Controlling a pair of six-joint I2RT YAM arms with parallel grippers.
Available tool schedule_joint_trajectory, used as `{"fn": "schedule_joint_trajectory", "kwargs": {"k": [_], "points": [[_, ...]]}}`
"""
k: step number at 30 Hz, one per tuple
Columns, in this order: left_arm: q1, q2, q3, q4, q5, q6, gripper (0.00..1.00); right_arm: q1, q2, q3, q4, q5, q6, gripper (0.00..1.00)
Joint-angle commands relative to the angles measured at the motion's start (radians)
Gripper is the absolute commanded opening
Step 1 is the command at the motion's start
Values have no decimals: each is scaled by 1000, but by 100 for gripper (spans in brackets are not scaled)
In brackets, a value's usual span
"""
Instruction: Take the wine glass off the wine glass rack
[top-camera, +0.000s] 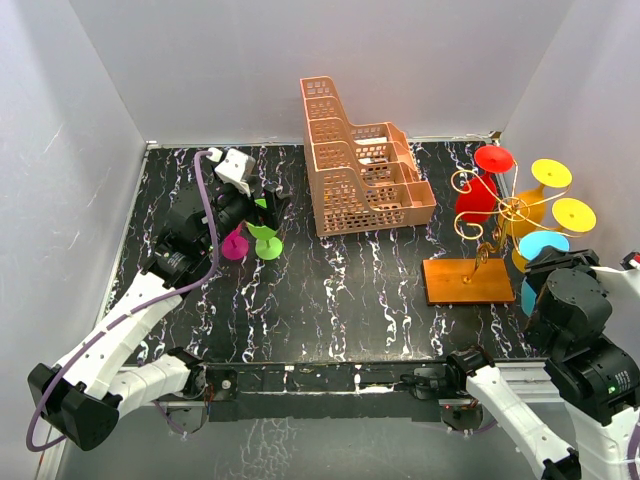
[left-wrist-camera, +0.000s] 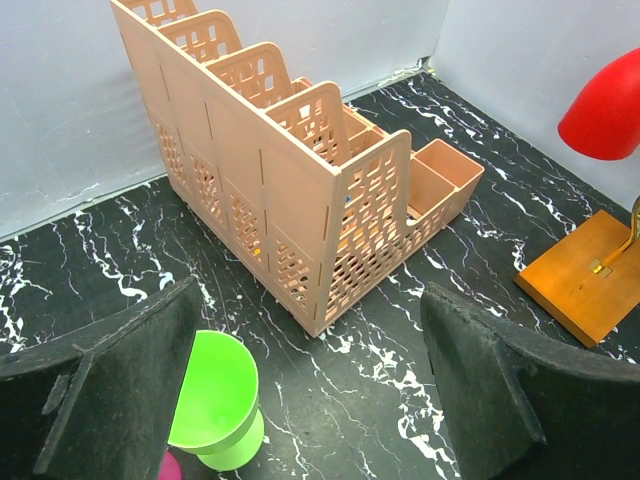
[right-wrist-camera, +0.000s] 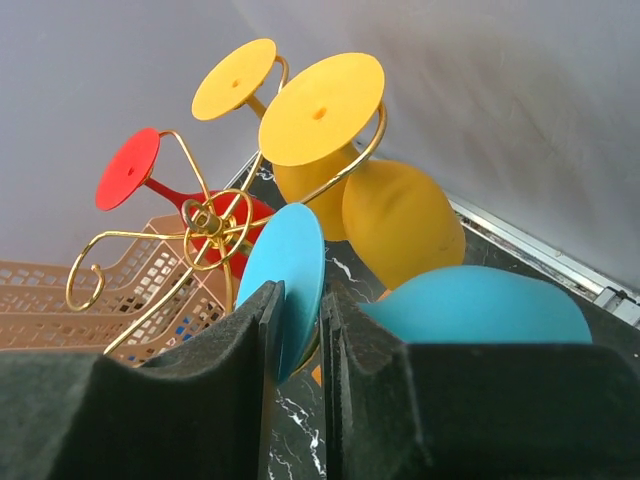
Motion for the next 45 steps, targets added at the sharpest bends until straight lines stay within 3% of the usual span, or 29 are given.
{"fn": "schedule_joint_trajectory", "kwargs": {"k": [1,13,45], "points": [[-2,-11,6,11,-11,10,88,5,-12,41,34,24,-34,22],[-3,-17,5,11,-15,10,88,6,-2,62,34,15,51,12],[-7,-20,9,8,-22,8,88,23,16,68,28,-158,369,8]]}}
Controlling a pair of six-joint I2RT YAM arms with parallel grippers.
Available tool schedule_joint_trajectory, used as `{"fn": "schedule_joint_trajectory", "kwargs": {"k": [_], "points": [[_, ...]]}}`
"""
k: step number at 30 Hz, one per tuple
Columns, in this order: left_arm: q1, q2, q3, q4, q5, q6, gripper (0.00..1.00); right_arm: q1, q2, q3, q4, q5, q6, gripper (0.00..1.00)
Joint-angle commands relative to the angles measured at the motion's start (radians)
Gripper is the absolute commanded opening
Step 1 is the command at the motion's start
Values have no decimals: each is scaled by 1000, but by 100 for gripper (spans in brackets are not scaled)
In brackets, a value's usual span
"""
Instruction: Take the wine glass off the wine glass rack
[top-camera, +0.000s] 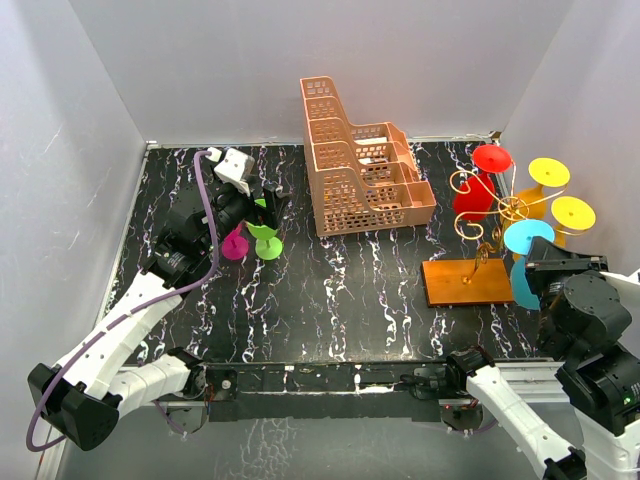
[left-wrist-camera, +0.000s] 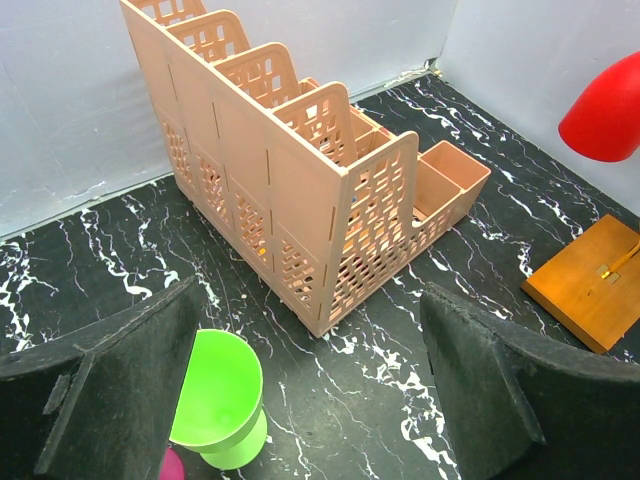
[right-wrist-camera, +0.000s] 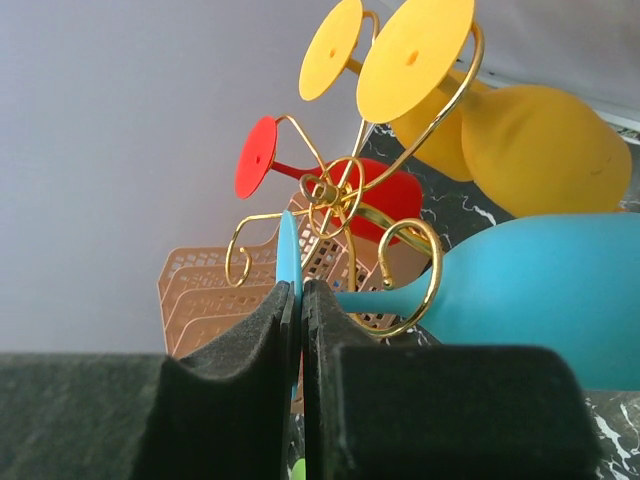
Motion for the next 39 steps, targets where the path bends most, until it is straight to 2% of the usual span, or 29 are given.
{"fn": "schedule_joint_trajectory", "kwargs": {"k": [1,9,13,33,39], "points": [[-7,-20,9,7,-4,7,88,7,16,-1,28,-17,58,8],[-7,-19,8,7,-4,7,88,8,8,-27,29,28,87,8],[-7,-18,9,7,-6,7,88,9,12,-66,96,89,77,8],[-9,-17,16,-5,-17,11,88,8,119,-17,67,309,129,8],[-8,-16,18,-8,-23,13,88,7,85,-15,62,357,132,8]]}}
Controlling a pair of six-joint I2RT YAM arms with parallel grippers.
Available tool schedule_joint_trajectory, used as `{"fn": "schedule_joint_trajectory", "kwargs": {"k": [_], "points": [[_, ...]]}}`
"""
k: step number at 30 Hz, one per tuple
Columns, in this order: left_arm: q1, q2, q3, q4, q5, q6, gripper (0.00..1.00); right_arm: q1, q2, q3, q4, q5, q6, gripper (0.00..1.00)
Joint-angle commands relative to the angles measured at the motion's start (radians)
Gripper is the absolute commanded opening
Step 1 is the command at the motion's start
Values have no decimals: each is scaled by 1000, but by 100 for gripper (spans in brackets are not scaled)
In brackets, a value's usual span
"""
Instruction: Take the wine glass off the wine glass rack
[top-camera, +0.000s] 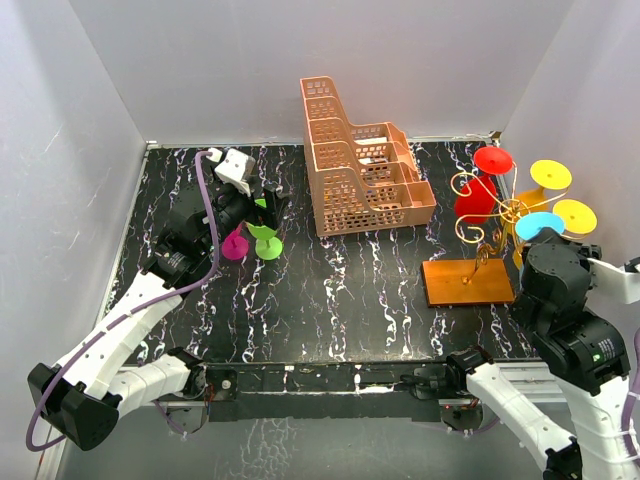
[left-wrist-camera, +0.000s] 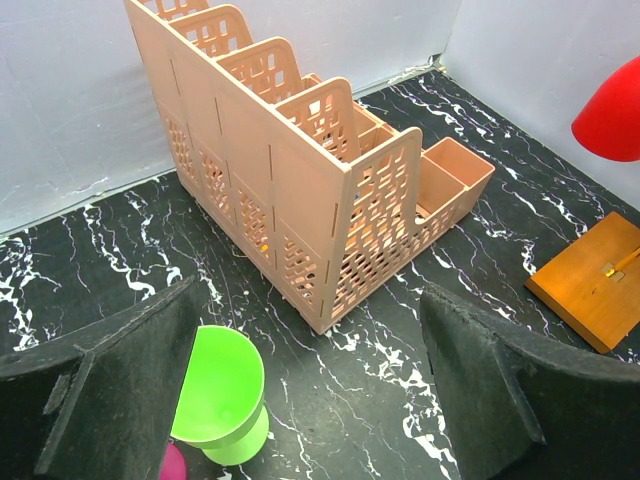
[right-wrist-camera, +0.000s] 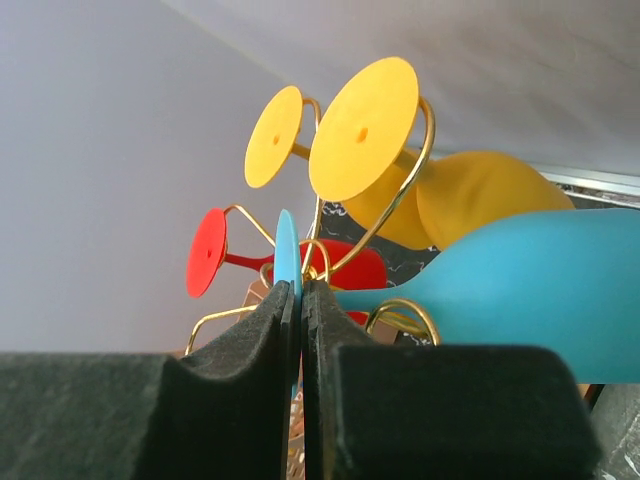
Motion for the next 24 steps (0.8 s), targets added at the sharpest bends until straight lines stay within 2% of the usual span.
{"fn": "schedule_joint_trajectory", "kwargs": {"k": [1,9,14,17,24], "points": [[-5,-16,17,1,-10,10,88,3,-30,47,24,110,3,8],[-5,-5,13,9,-10,5,88,4,-79,55,24,147,-32,8],[-5,3,20,1,-9,-1,88,7,-128,75,23,103,-56,8],[-4,-5,19,5,6,-12,88,12,-166,81,23,51,-84,8],[-5,-14,14,24,56,-50,90,29,-302,40,64,-188,-140,8]]}}
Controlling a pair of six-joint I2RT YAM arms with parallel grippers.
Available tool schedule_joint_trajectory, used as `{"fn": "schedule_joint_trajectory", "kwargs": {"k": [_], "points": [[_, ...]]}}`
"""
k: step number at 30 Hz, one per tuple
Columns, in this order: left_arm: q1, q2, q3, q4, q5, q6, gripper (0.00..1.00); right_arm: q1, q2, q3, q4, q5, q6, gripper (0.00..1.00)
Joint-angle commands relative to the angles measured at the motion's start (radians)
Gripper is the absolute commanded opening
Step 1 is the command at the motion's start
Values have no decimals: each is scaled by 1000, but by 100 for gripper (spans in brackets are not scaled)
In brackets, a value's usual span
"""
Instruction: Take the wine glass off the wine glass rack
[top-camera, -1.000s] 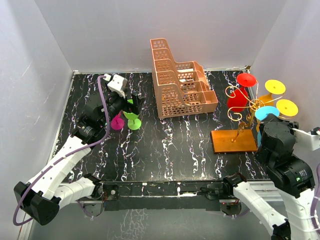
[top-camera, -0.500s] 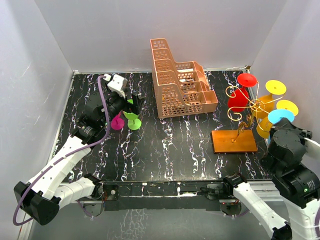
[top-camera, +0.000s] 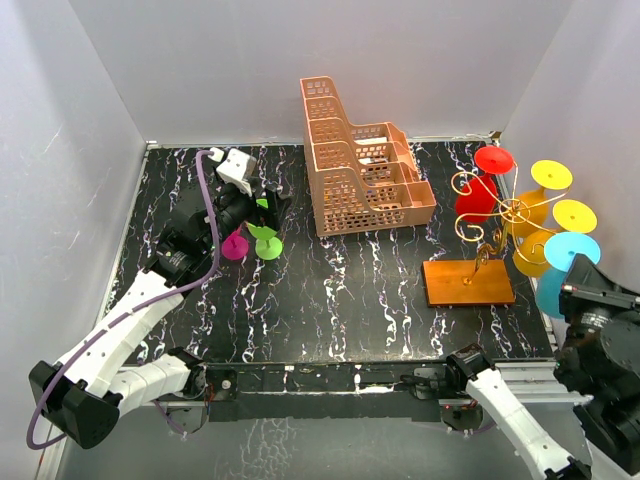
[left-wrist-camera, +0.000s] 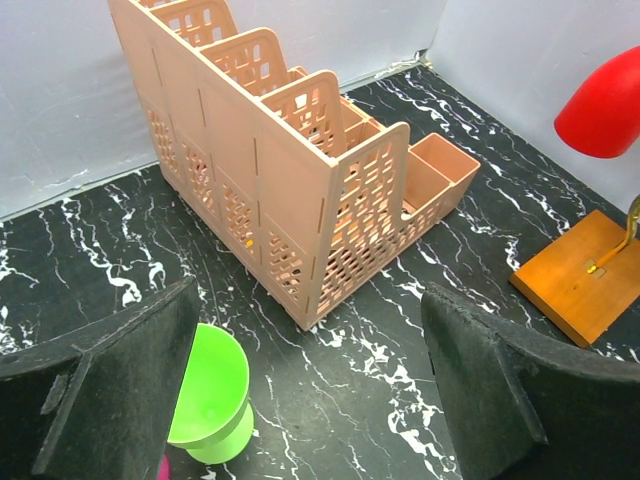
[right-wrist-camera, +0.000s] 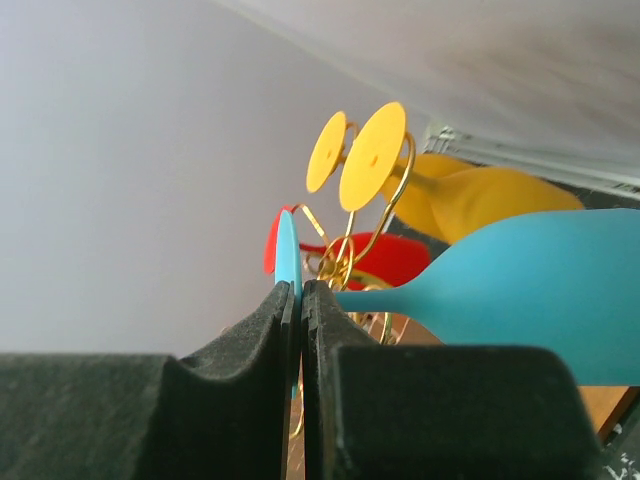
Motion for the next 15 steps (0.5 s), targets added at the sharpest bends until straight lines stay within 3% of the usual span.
{"fn": "schedule_joint_trajectory", "kwargs": {"k": [1,8,12,15], "points": [[-3,-23,7,34,44,-28,91,12,-84,-8,62,-174,-57,8],[-4,5,-7,67,95,-64,96,17,-179,5,74,-365,-204,8],[-3,32,5,108,170,-150,97,27,-336,-116,309,-614,-407,8],[-4,56,23,130,216,-259,97,39,-328,-99,271,-595,-363,8]]}}
